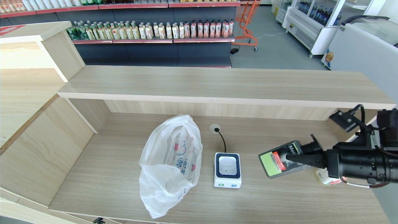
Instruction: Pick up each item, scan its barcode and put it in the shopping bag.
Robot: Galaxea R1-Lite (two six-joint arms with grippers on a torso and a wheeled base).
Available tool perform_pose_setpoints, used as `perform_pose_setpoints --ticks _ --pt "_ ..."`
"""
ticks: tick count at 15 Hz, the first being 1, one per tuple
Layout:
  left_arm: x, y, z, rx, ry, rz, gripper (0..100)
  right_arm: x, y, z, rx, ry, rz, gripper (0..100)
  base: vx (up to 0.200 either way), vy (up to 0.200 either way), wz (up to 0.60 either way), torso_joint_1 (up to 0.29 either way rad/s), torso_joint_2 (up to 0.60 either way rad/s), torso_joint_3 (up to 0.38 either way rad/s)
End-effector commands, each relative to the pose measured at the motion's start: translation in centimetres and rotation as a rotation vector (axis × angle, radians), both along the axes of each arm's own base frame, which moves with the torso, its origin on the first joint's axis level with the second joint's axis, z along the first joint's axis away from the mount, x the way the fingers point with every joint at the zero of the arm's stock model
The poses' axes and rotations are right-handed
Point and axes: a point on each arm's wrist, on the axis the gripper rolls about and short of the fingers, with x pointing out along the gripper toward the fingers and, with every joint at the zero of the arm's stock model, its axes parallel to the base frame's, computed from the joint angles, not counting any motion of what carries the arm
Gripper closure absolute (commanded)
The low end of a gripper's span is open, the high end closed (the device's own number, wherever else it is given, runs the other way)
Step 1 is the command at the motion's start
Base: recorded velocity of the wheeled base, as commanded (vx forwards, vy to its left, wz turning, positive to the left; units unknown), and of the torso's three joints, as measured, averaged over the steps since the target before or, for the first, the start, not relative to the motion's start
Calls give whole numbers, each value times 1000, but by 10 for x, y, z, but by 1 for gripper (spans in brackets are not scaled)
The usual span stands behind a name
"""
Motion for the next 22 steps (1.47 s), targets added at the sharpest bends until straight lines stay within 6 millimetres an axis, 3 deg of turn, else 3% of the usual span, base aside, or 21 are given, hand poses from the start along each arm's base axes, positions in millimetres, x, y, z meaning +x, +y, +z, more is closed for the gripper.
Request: perform_pose_setpoints --ticks 1,7,12,22 --pt "0 0 0 0 0 0 0 22 24 -44 -72 154 -29 100 0 0 0 0 0 0" --pt "0 0 0 0 0 0 0 54 68 -72 -155 168 -91 100 0 0 0 0 0 0" --pt "0 0 0 0 0 0 0 66 93 -72 -127 140 -47 100 0 0 0 0 0 0" --pt "0 0 0 0 0 0 0 81 118 -98 -176 104 -83 100 0 0 0 0 0 0"
